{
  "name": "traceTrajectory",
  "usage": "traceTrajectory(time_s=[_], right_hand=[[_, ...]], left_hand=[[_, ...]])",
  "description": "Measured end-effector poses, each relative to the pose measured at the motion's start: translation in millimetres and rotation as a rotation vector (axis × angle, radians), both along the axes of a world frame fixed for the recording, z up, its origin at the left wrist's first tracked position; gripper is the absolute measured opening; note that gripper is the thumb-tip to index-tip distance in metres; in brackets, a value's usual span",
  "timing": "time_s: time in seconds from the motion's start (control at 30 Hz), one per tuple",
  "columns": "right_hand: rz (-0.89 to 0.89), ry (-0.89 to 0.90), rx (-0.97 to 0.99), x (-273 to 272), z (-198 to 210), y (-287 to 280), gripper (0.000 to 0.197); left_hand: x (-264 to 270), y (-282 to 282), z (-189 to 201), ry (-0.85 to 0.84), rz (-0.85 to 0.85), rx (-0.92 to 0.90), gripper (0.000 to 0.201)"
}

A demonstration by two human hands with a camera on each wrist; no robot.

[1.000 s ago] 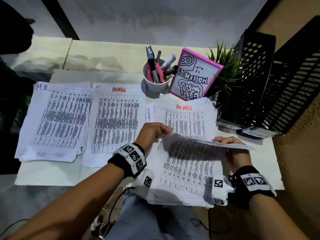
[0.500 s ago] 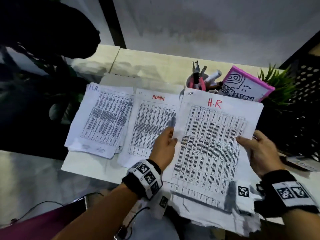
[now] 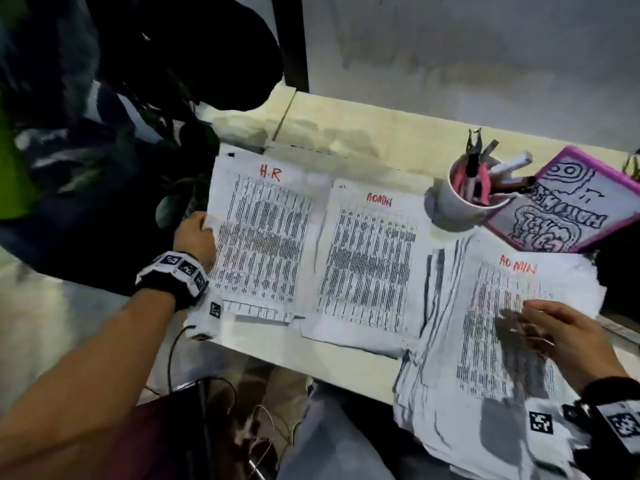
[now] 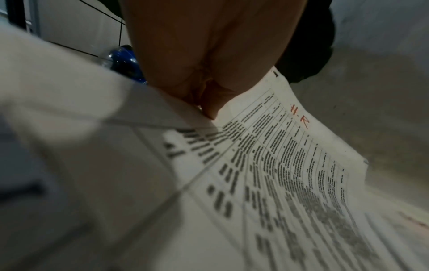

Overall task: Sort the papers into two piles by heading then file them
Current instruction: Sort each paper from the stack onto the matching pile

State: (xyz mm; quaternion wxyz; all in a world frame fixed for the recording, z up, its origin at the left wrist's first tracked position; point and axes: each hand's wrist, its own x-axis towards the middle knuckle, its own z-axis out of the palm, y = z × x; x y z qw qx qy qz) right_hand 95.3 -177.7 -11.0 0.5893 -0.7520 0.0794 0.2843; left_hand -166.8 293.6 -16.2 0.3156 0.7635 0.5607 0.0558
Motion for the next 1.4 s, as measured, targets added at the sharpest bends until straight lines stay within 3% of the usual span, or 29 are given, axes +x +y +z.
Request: traceTrajectory(time_s=[0.07, 0.17, 0.3, 0.4, 0.5, 0.57, 0.67, 0.8, 0.9, 0.97, 1.07, 1.17, 1.3, 1.4], right_hand=[[-0.027, 0.004, -0.057, -1.3, 1.9, -9.0, 0.058], [-0.108, -0.077, -0.208, 2.7, -9.0, -31.1, 0.08], [-0.127, -0.286, -0.638, 12.4, -18.2, -49.9, 0.046], [-0.13, -0.329, -0.737, 15.9, -14.4, -48.3, 0.042], [-0.084, -0.275, -0.758, 17.9, -18.3, -48.8, 0.043], [-0.094, -0.258, -0.729, 19.6, -24.4, -53.0, 0.048], [-0.079, -0.272, -0.727, 17.0, -27.6, -54.6, 0.047], [-0.141, -0.261, -0.719, 14.4, -23.9, -52.7, 0.045], [-0.184, -0.291, -0.691, 16.5, -26.8, -53.2, 0.043], [-0.199, -0.266, -0.667, 20.3, -29.3, -55.2, 0.04], [-0.205, -0.234, -0.634, 22.2, -29.3, -57.4, 0.039], [-0.21, -0.263, -0.612, 22.9, -29.2, -59.7, 0.03], [-0.186, -0.271, -0.561, 25.8, -33.9, -66.8, 0.022], [-0.18, -0.28, -0.527, 25.9, -31.3, -71.3, 0.021]], left_hand=[[0.9, 8.7, -5.7, 0.024, -0.017, 0.014, 0.03], [8.4, 20.0, -18.2, 0.077, -0.044, 0.032, 0.032], [16.6, 22.4, -31.7, 0.21, -0.084, -0.03, 0.036], [24.2, 14.6, -30.2, 0.246, -0.031, -0.025, 0.041], [39.2, 2.6, -28.2, 0.171, -0.007, 0.179, 0.038], [60.8, -21.4, -22.9, -0.009, -0.117, 0.232, 0.043], [107.9, -88.5, -0.5, -0.182, -0.32, 0.164, 0.045], [166.0, -194.6, 17.1, -0.387, -0.563, -0.031, 0.029], [197.2, -254.8, 3.2, -0.316, -0.661, -0.144, 0.018], [209.6, -285.2, -7.5, -0.194, -0.656, -0.17, 0.024], [214.7, -305.6, -22.6, -0.171, -0.524, -0.209, 0.03], [215.3, -308.1, -26.3, -0.223, -0.373, -0.234, 0.023], [213.6, -309.3, -20.6, -0.224, -0.441, -0.114, 0.007], [204.3, -306.0, -19.6, -0.249, -0.56, 0.011, 0.011]])
